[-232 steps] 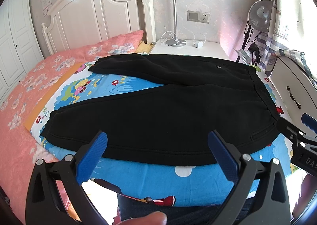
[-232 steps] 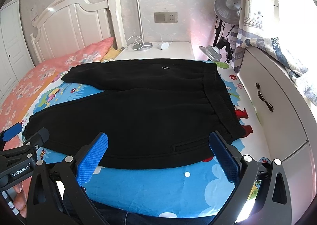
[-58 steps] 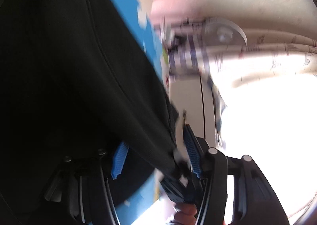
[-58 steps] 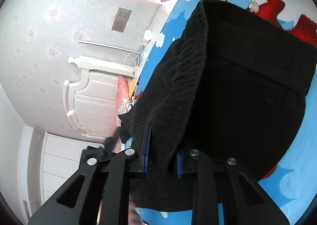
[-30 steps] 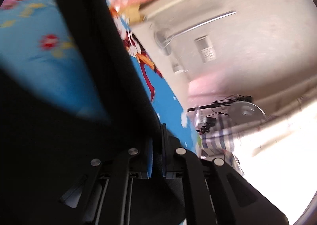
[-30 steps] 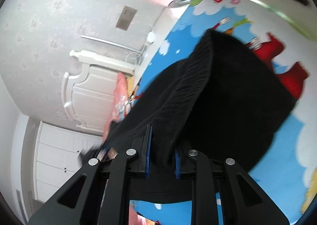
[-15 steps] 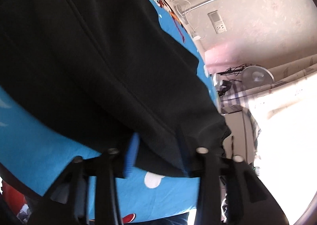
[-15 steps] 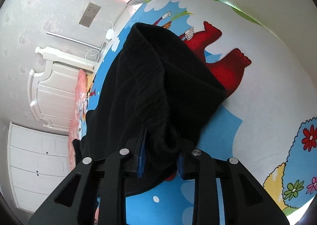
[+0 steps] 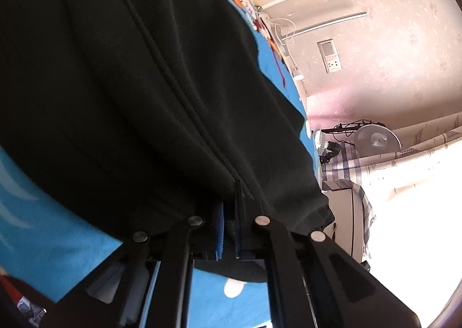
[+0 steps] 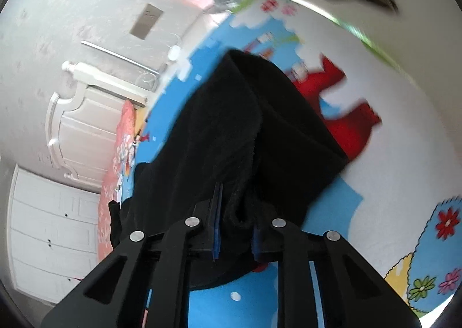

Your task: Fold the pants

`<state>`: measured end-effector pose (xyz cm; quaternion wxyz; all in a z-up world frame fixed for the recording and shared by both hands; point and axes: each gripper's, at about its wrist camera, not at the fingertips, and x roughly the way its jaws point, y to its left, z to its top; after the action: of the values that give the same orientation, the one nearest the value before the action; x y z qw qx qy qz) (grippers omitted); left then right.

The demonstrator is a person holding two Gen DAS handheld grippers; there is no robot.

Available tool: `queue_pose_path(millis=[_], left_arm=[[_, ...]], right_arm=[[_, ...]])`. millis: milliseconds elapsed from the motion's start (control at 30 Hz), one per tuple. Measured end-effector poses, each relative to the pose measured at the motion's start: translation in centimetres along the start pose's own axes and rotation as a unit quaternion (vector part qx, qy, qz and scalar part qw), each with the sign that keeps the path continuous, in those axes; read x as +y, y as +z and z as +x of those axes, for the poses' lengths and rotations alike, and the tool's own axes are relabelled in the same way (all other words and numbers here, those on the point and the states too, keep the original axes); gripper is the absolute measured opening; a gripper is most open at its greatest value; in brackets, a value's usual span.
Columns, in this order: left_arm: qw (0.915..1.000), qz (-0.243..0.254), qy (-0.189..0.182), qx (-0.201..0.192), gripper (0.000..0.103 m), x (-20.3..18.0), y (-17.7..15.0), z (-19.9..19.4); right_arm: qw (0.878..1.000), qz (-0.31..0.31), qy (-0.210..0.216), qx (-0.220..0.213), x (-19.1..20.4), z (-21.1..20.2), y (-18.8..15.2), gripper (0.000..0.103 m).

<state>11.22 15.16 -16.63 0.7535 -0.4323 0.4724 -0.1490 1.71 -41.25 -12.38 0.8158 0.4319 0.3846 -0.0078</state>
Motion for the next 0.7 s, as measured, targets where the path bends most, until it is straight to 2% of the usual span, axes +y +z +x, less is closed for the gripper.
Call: queue_pose_path(millis=[67, 167, 233, 300, 367, 467, 567, 633, 667, 700], left_arm=[[0.9999, 0.006, -0.003, -0.009, 0.005, -1.1, -0.5, -1.4], [0.9987, 0.047, 0.009, -0.019, 0.005, -2.5, -2.3, -3.0], [0.9990, 0.042, 0.015, 0.003, 0.005, -1.7, -3.1, -1.9], [0.9992, 0.018, 0.023, 0.029, 0.005, -0.1, -3.9, -0.2], [0.9986, 0.032, 0.030, 0.028, 0.006, 0.2, -4.3, 0.1], [0.9981, 0.041, 0.034, 0.030, 0.019, 0.0, -3.5, -0.8], [0.9951, 0.068, 0.069, -0.018, 0.030, -0.1, -2.4, -3.4], [0.9855, 0.097, 0.117, -0.074, 0.038, -0.4, -0.8, -6.0], [0.9691, 0.130, 0.176, -0.114, 0.040, -1.1, 0.5, -7.4], [0.9507, 0.168, 0.219, -0.142, 0.043, -1.8, 1.7, -8.0]], right_arm=[[1.000, -0.020, -0.006, -0.019, 1.8, -1.2, 0.6, 0.017], [0.998, -0.045, -0.035, -0.037, 2.6, -2.2, 0.9, 0.017], [0.997, -0.035, -0.063, -0.031, 1.1, -1.0, 1.1, 0.017], [0.996, 0.002, -0.083, -0.012, -1.9, 0.9, 1.1, 0.017], [0.996, -0.010, -0.084, -0.019, -2.1, 0.9, 0.8, 0.017], [0.994, -0.027, -0.104, -0.023, -1.1, 1.0, 0.5, 0.017], [0.992, -0.039, -0.120, -0.029, -0.8, 1.1, 0.2, 0.017], [0.990, -0.051, -0.128, -0.034, -0.6, 1.2, -0.1, 0.017], [0.989, -0.058, -0.132, -0.036, -0.6, 1.2, -0.2, 0.017], [0.988, -0.062, -0.135, -0.037, -0.5, 1.3, -0.2, 0.017]])
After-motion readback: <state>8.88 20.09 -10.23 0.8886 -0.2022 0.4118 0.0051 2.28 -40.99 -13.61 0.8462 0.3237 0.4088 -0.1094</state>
